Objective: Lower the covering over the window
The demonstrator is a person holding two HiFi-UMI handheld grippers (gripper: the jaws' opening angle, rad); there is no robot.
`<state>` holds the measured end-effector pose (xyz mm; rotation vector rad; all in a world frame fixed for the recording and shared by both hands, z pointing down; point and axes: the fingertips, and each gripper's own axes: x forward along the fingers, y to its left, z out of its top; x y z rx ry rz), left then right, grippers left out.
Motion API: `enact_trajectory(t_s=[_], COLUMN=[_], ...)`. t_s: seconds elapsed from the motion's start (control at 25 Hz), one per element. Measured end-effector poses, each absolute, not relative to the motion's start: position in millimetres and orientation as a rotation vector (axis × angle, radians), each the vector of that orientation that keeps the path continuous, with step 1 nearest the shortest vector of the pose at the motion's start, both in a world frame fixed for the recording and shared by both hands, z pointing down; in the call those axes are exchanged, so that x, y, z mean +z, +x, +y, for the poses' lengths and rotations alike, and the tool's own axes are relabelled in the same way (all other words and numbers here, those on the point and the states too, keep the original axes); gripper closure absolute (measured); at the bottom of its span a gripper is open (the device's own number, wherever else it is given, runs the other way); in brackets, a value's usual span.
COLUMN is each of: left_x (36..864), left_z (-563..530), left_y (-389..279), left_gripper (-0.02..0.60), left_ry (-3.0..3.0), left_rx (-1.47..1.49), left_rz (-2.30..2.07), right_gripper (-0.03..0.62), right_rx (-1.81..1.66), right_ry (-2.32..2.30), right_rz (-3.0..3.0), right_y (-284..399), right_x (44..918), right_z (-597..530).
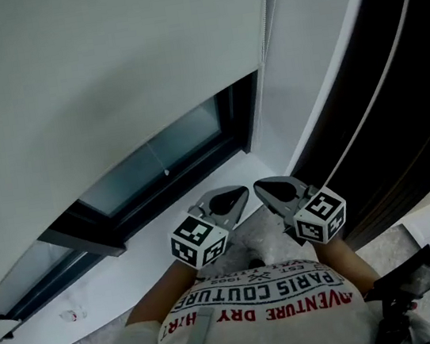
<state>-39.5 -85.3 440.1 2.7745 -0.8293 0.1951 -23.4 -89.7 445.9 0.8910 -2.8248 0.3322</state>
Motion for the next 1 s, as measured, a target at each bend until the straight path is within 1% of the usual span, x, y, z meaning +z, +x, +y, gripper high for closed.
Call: enact_trajectory(t_s=[0.4,0.72,1.0], left_x=[431,432,436], left_z=[-24,-7,-7], left_y=[-57,-67,-64], left_gripper=[0.578,0.578,0.578], left_ry=[2.841,2.844,2.843], left_rx=[0.197,0.194,0.192], left_rz=[-0.819,-0.821,-0.819], right_gripper=[0.592,0.592,0.592], right_rx=[0.317,0.348,0.371], right_ry=[0.940,0.945,0.966], right_rz=[-2.832,-2.836,-2.823], right_y=[-41,-49,-41], right_x=[441,447,452], right_z=[-27,-9,-7])
